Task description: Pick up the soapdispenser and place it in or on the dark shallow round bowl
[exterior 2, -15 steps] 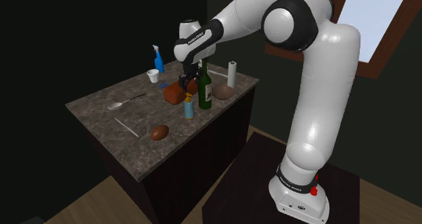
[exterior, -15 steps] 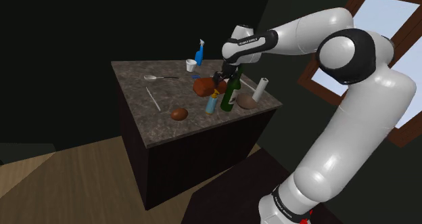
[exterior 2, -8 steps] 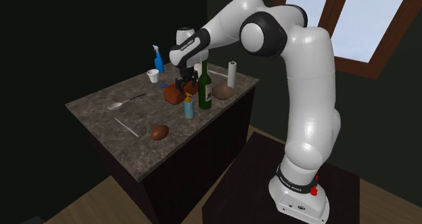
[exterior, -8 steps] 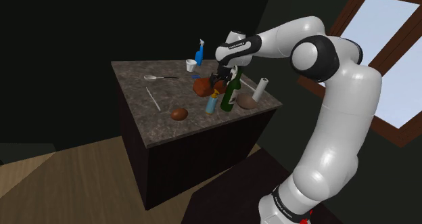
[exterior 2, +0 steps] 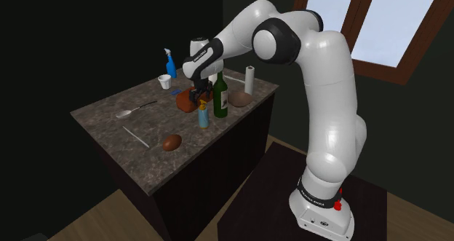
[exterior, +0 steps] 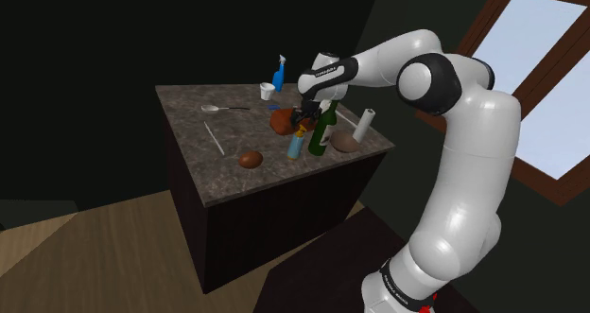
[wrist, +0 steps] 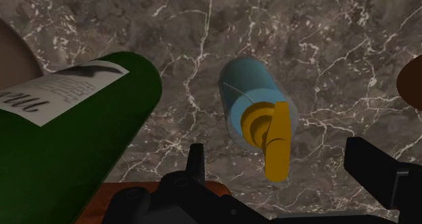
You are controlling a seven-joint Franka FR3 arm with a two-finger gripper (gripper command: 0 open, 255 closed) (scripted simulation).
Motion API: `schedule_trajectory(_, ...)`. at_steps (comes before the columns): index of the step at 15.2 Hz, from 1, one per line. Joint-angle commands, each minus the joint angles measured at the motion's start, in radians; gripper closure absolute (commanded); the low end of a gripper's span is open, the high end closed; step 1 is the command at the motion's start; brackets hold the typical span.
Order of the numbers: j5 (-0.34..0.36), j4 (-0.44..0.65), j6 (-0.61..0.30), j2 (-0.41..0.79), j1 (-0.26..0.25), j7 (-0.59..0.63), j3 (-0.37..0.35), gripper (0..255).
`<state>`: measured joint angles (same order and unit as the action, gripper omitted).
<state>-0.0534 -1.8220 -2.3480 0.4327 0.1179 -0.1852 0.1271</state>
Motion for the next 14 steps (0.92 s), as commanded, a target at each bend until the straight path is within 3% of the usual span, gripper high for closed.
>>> schedule_trajectory(1, 0.000, -0.002, -0.003, 0.000, 0.000, 0.000, 0.000, 0)
schedule_trajectory(5, 0.000, -0.002, -0.003, 0.000, 0.000, 0.000, 0.000, 0)
schedule_trajectory(6, 0.000, -0.002, -0.003, 0.000, 0.000, 0.000, 0.000, 255)
schedule_trajectory(14, 0.000, -0.001, -0.003, 0.002, 0.000, 0.000, 0.000, 255)
